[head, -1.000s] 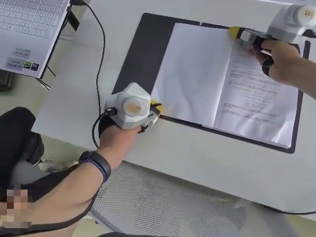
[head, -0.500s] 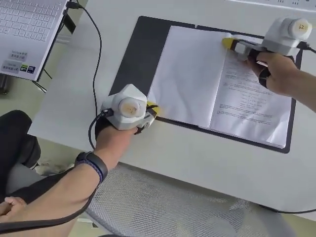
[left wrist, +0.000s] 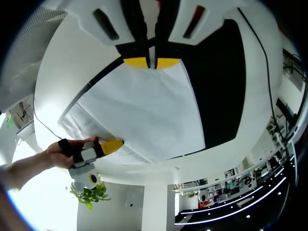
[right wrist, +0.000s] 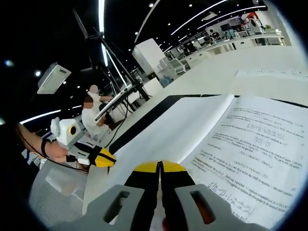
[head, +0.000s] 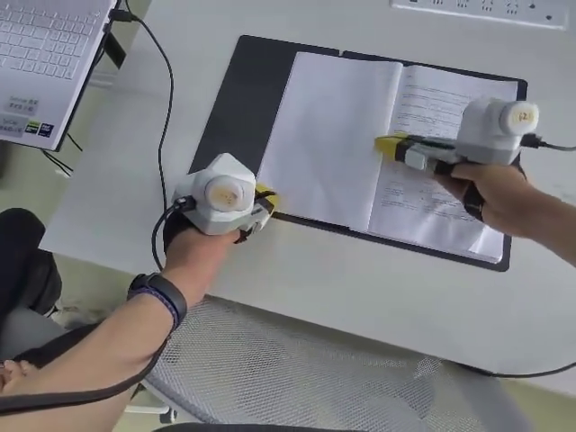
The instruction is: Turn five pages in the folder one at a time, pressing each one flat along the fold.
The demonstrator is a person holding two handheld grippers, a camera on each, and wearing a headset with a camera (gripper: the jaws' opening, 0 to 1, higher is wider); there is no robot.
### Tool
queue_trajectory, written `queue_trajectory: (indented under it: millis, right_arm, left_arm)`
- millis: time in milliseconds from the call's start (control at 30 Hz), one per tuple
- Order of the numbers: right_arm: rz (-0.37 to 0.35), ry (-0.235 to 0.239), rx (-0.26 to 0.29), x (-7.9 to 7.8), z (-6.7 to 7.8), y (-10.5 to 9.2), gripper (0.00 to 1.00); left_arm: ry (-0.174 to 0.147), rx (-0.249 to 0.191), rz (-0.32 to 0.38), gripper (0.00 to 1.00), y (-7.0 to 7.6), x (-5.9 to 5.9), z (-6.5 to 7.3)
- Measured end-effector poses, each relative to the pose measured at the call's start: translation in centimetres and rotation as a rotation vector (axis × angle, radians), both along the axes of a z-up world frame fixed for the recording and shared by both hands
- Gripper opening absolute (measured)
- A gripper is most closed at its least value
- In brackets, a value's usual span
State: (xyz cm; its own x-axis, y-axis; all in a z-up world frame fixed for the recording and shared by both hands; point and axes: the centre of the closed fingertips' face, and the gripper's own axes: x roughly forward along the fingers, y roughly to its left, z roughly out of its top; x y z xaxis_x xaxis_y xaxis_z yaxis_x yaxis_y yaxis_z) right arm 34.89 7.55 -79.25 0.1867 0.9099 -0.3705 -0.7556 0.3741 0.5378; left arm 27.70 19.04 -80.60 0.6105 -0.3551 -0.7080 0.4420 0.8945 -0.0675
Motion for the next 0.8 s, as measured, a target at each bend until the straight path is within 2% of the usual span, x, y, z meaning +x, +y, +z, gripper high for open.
queue_trajectory:
  millis: [67,167,333,800]
  right_arm:
    - [0.015,0.000,-0.003,-1.6,0.1,0.0,0.00]
    - [0.033,0.006,-0.003,-3.2,0.2,0.1,0.00]
    - [0.063,0.010,-0.009,-5.2,0.3,0.4,0.00]
    - [0.085,0.034,-0.007,-8.6,0.3,0.4,0.00]
  left_arm:
    - [0.000,-0.001,0.000,0.03,0.0,0.0,0.0]
    - [0.000,0.001,-0.002,0.03,0.0,0.0,0.0]
    - [0.001,0.000,-0.001,0.03,0.0,-0.1,0.0]
    - [-0.005,-0.003,0.001,0.03,-0.1,-0.2,0.3]
